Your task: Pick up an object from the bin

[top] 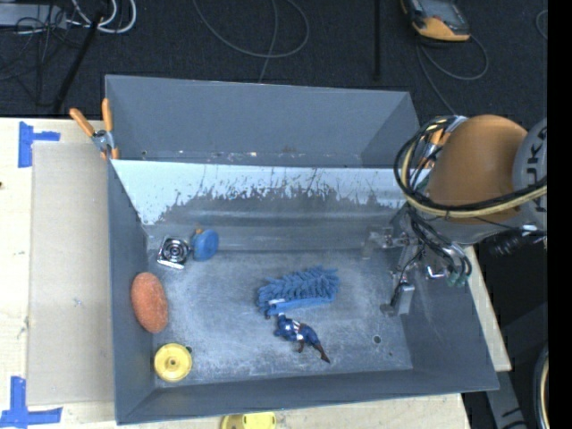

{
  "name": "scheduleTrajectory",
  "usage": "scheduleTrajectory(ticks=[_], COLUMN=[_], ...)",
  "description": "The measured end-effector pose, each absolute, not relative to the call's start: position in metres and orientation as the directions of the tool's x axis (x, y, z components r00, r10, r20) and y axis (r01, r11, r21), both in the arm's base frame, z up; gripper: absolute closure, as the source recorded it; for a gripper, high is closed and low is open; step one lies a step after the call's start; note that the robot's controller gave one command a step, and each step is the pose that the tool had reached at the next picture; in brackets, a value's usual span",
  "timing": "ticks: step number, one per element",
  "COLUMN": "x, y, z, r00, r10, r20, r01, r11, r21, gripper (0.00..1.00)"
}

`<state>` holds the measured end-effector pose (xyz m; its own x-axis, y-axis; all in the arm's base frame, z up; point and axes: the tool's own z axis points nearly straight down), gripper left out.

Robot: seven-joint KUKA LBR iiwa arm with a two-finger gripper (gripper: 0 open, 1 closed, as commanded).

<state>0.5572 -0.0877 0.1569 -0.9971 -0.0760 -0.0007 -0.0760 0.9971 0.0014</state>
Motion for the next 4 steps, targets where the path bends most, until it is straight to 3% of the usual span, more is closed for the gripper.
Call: scheduleTrajectory(ticks=[1, 2, 3, 4], x=[0.551, 0.557, 0.553, 0.558], y=[-0.083, -0.060, -0.050, -0.031], z=[0.153, 0.135, 0.105, 0.083], r00=[-0.998, -0.999, -0.985, -1.000], r10=[-0.065, -0.038, -0.175, 0.019], r20=[0.000, -0.002, -0.001, 0.001], r01=[-0.065, -0.038, -0.175, 0.019], r11=[0.998, 0.999, 0.985, 1.000], r21=[0.000, 0.004, -0.002, 0.001], gripper=[0.00, 0.00, 0.00, 0.00])
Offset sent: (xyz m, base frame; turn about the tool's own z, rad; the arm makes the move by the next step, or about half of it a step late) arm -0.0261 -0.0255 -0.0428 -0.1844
